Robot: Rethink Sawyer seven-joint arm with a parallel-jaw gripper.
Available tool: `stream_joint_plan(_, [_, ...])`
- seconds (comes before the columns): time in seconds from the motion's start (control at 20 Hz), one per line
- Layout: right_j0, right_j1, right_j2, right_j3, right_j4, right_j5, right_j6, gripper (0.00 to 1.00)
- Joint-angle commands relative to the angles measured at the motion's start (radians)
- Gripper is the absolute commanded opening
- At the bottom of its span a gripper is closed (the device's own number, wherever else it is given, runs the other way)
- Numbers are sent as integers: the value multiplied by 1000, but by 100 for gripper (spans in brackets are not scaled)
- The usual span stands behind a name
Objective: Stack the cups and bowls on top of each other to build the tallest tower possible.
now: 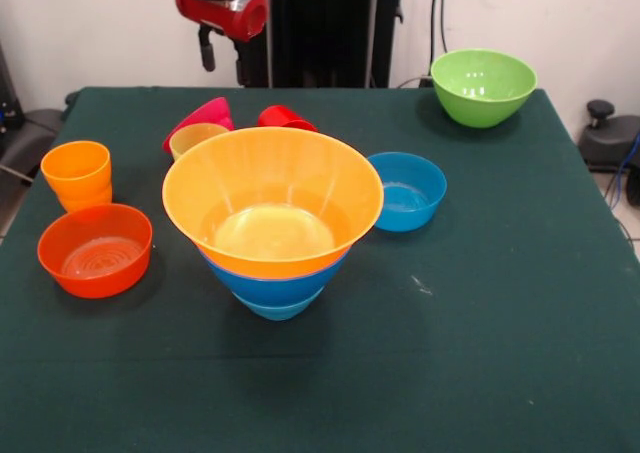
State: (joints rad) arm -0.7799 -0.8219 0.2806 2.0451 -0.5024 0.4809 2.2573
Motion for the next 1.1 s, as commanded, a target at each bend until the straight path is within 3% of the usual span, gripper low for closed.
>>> stream_joint_plan(0.05, [-4, 39, 133, -80, -70, 110, -263, 100])
stream_joint_plan(0.75, [-41, 82, 199, -186, -92, 178, -300, 100])
stream_joint_plan(1.1, [-100, 166, 246, -288, -125, 228, -386, 100])
